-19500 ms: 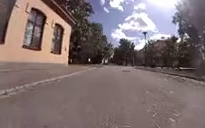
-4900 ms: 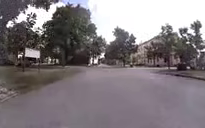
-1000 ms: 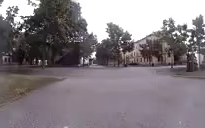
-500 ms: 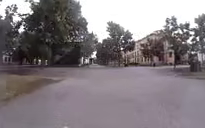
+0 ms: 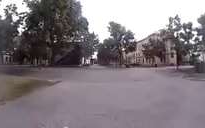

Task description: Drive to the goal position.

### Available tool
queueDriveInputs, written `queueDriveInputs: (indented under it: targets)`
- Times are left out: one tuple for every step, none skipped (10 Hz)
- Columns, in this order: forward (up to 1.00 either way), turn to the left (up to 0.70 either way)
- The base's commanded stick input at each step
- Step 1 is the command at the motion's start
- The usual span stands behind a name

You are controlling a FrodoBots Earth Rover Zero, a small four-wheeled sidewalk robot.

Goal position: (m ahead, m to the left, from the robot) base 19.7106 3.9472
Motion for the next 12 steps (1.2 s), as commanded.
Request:
queueDriveInputs:
  targets:
    - [0.85,0.00]
    - [0.85,0.00]
    - [0.85,0.00]
    - [0.85,0.00]
    - [0.85,0.00]
    - [0.85,0.00]
    - [0.85,0.00]
    - [0.85,0.00]
    - [0.85,0.00]
    - [0.85,0.00]
    - [0.85,0.00]
    - [0.85,0.00]
